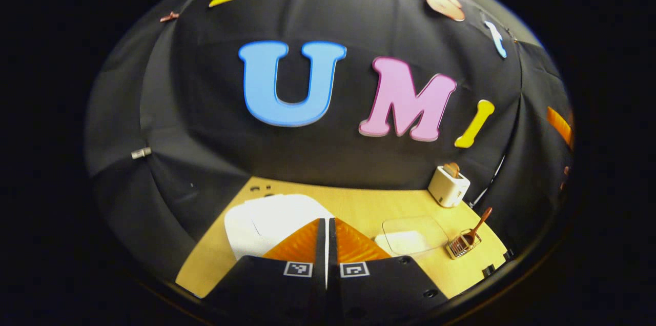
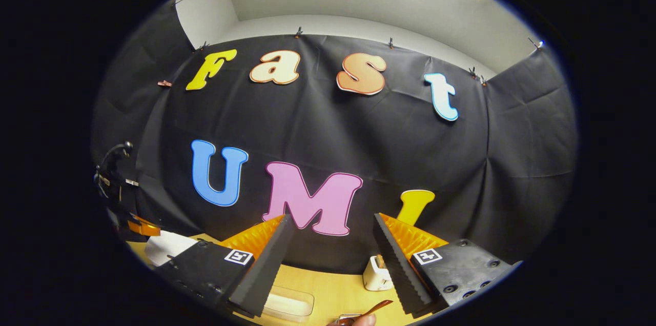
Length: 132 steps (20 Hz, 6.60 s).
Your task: Close the left gripper, press the button to open the rice cooker; take a wooden spoon from the chopstick holder with the right hand, scoop a spoonful of rice and pour it into the rice cooker, then put the wooden spoon back into the chopstick holder.
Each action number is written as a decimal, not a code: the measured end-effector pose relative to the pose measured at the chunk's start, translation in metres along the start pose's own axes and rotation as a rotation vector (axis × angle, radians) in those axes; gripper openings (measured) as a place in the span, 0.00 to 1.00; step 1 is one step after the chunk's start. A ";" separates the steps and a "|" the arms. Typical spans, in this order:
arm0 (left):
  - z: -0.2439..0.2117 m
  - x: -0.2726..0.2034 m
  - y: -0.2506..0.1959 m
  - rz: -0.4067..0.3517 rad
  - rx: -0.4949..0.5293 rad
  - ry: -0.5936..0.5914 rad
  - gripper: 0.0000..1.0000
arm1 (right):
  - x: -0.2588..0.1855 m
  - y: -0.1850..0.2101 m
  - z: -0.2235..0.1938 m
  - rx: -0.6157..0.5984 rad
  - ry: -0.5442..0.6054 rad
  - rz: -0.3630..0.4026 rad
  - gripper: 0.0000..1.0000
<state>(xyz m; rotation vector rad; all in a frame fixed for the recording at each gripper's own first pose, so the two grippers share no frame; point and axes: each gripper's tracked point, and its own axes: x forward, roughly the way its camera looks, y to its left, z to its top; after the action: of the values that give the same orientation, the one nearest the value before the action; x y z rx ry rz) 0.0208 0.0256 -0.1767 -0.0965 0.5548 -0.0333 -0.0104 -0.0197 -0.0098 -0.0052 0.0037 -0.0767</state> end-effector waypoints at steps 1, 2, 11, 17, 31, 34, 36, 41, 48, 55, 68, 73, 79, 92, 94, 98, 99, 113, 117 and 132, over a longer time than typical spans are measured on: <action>-0.011 0.008 0.004 0.005 -0.003 0.031 0.05 | -0.001 -0.003 0.000 -0.004 0.002 -0.007 0.97; -0.020 0.015 0.006 0.012 0.001 0.057 0.05 | -0.001 -0.006 -0.001 -0.003 0.006 -0.011 0.97; -0.073 0.059 0.014 0.031 0.026 0.177 0.05 | -0.001 -0.019 -0.011 -0.012 0.031 -0.044 0.97; -0.089 0.071 0.015 0.034 0.057 0.220 0.06 | 0.002 -0.022 -0.017 -0.020 0.045 -0.051 0.97; -0.097 0.072 0.017 -0.014 0.020 0.338 0.06 | 0.003 -0.014 -0.015 -0.013 0.026 -0.029 0.97; -0.066 0.068 0.014 0.000 0.045 0.273 0.02 | 0.002 -0.014 -0.013 -0.021 0.019 -0.024 0.97; -0.040 0.062 0.016 0.008 0.059 0.202 0.06 | -0.001 -0.016 -0.014 -0.027 0.021 -0.029 0.97; 0.032 0.052 0.032 0.039 0.055 0.047 0.06 | -0.002 -0.021 -0.018 -0.020 0.032 -0.035 0.97; 0.094 0.042 0.057 0.090 0.059 -0.150 0.06 | -0.005 -0.027 -0.027 -0.002 0.049 -0.036 0.97; 0.123 0.024 0.052 0.092 0.057 -0.280 0.05 | -0.006 -0.036 -0.035 0.004 0.069 -0.040 0.97; 0.141 -0.029 -0.001 0.057 0.075 -0.478 0.31 | -0.026 -0.077 -0.147 0.135 0.252 -0.018 0.97; 0.121 -0.027 -0.030 0.041 0.090 -0.424 0.81 | -0.035 -0.091 -0.238 0.138 0.407 -0.002 0.94; 0.113 -0.043 -0.054 0.073 0.114 -0.420 0.93 | -0.036 -0.105 -0.355 0.264 0.587 0.008 0.79; 0.086 -0.060 -0.068 0.205 0.140 -0.345 0.93 | 0.002 -0.092 -0.469 0.457 0.753 0.076 0.70; 0.082 -0.061 -0.067 0.217 0.134 -0.334 0.92 | 0.003 -0.088 -0.482 0.448 0.783 0.076 0.61; 0.081 -0.065 -0.061 0.236 0.131 -0.330 0.92 | 0.008 -0.079 -0.485 0.470 0.793 0.090 0.44; 0.081 -0.067 -0.059 0.239 0.134 -0.330 0.92 | 0.008 -0.079 -0.483 0.462 0.784 0.085 0.41; 0.075 -0.082 -0.028 0.235 0.131 -0.334 0.92 | -0.005 -0.050 -0.465 0.395 0.734 0.114 0.26; 0.074 -0.087 -0.018 0.247 0.137 -0.334 0.92 | -0.005 -0.053 -0.465 0.414 0.745 0.085 0.19; 0.071 -0.073 -0.002 0.214 0.063 -0.346 0.92 | 0.020 -0.088 -0.373 0.456 0.582 0.058 0.19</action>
<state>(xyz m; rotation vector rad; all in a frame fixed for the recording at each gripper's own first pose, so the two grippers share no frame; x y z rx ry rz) -0.0036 0.0338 -0.0788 0.0194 0.2154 0.1721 0.0018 -0.1104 -0.3824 0.4728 0.5675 -0.0170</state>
